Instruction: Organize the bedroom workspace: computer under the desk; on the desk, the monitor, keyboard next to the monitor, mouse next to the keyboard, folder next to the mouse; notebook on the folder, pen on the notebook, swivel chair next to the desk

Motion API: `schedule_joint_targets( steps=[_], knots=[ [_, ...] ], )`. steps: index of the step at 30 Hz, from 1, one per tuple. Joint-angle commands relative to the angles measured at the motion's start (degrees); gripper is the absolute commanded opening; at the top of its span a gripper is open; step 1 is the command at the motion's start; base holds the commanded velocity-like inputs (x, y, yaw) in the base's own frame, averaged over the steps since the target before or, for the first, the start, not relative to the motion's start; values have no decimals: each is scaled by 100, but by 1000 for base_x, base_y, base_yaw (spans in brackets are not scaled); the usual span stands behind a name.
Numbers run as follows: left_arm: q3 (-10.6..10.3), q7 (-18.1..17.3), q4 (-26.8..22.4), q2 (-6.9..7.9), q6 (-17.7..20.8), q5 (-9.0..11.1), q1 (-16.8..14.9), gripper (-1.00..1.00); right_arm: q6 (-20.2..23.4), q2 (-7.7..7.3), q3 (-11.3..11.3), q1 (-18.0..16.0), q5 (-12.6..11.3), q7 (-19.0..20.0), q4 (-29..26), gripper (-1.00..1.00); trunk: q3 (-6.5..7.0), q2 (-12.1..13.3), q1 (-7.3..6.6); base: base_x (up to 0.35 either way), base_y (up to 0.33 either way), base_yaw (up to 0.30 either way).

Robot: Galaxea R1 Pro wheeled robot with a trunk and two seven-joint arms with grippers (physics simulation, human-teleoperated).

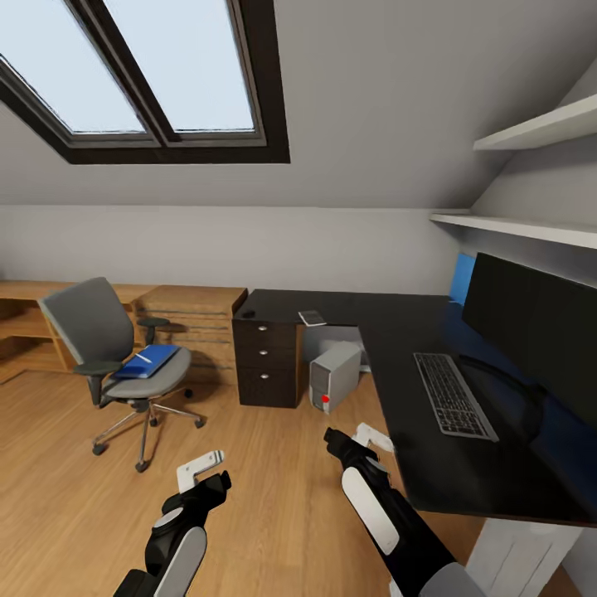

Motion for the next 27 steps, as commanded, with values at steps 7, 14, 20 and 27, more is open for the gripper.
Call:
schedule_joint_targets(
  steps=[7,14,20,27],
  knots=[
    [-11,38,-15,30,9,45,-5,100,25,-57,9,-11,-31,-28,3,100,-7,-3,4,312,115,0],
    [-14,35,-40,70,9,52,-5,100,25,-88,15,-13,-30,-29,21,100,-7,-3,4,317,125,0],
    [-14,34,-43,74,13,56,-5,100,12,-90,14,-13,-30,-30,22,100,-7,-3,4,317,126,0],
    [-14,34,-43,74,14,56,-5,100,8,-88,12,-13,-25,-28,26,100,-7,-3,4,317,126,0]
  ],
)
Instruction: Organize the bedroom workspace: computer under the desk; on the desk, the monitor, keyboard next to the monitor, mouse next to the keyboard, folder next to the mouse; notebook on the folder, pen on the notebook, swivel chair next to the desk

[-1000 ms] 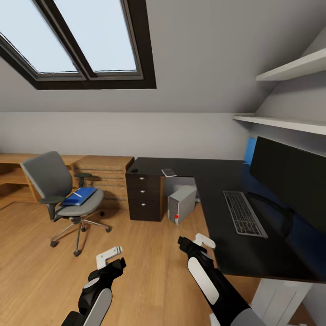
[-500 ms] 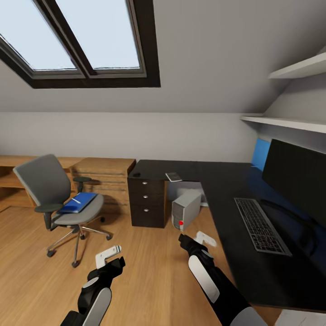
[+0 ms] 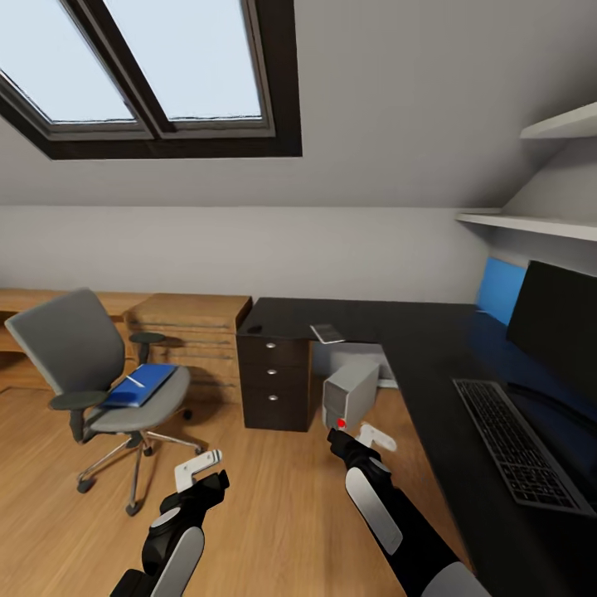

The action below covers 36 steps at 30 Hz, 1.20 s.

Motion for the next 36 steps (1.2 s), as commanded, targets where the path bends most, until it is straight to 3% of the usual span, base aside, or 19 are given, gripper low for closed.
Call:
schedule_joint_targets(
  steps=[1,27,36],
  knots=[
    [-5,43,-7,1,15,37,-5,100,24,-3,10,-5,-17,-38,-7,100,-7,-4,4,317,126,0],
    [-6,43,-7,1,15,37,-5,100,24,-4,3,-5,-8,-35,-4,100,-7,-4,4,317,126,1],
    [-9,43,-7,1,15,37,-5,100,-92,2,4,-5,-6,-34,6,100,-7,-4,4,317,116,172]
  ],
)
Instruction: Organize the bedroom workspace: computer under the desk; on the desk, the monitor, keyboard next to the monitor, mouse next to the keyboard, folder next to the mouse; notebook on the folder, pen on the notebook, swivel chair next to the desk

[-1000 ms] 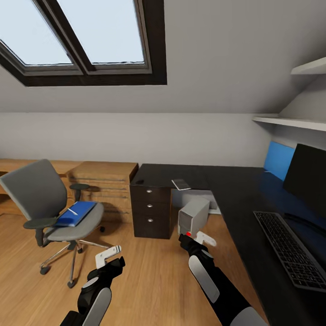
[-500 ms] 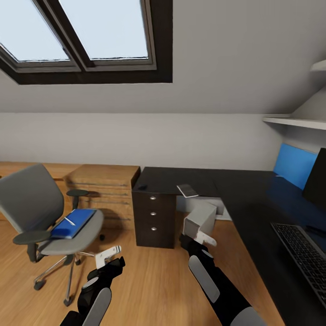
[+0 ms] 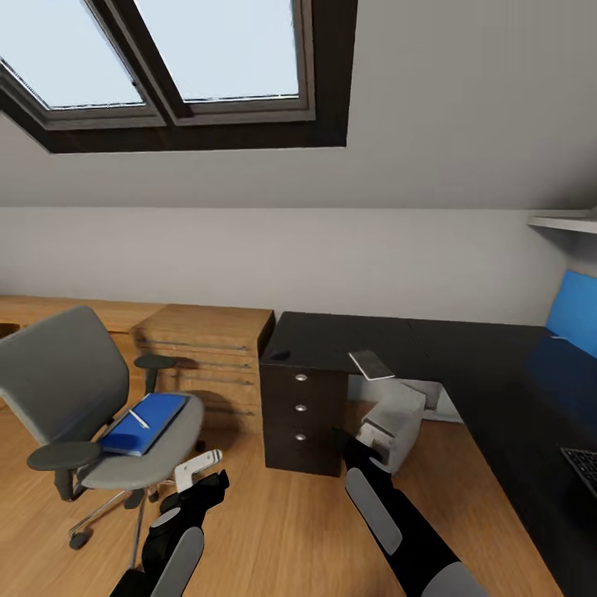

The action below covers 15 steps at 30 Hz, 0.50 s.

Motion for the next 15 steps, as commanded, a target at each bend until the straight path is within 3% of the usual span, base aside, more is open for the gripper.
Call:
schedule_joint_targets(
  steps=[1,15],
  knots=[
    [-9,43,-5,1,14,37,-6,100,-11,-2,7,-4,-17,-39,-8,100,-7,-4,4,317,99,258],
    [-12,40,7,1,14,38,-6,100,-81,-7,7,-4,-12,-39,50,100,-7,-4,4,318,65,247]
  ],
)
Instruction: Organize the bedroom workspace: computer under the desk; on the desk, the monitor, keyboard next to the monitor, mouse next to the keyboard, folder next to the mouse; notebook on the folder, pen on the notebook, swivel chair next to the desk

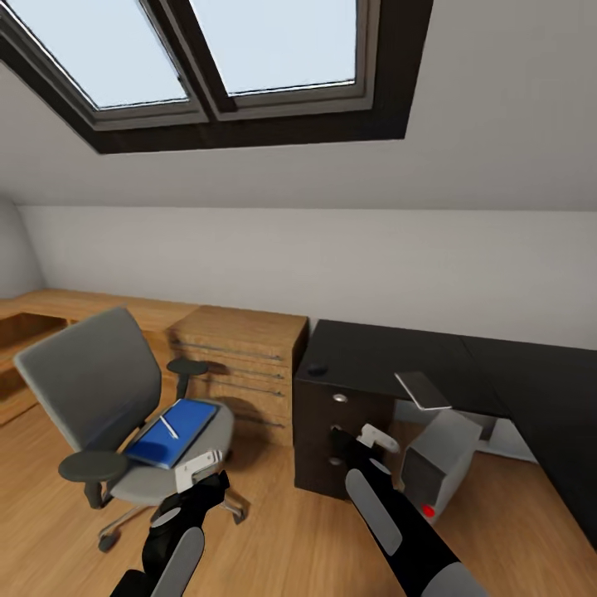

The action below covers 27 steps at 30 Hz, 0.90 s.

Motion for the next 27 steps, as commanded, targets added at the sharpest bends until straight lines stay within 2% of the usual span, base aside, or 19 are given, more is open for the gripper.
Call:
schedule_joint_targets(
  steps=[1,24,26,27],
  knots=[
    [-2,42,-1,1,18,37,-6,100,27,-4,9,-4,-14,-38,-6,100,-7,-4,4,319,-30,53],
    [1,44,-14,1,0,29,-6,100,22,-18,15,2,8,-59,-22,100,-7,-4,4,319,-24,4],
    [2,45,-17,2,-1,28,-6,100,26,-55,98,12,138,-62,-46,100,-7,-4,4,320,0,0],
    [2,46,-18,2,-2,28,-6,100,27,-91,217,15,326,-57,-75,100,-7,-4,4,320,0,0]
  ],
)
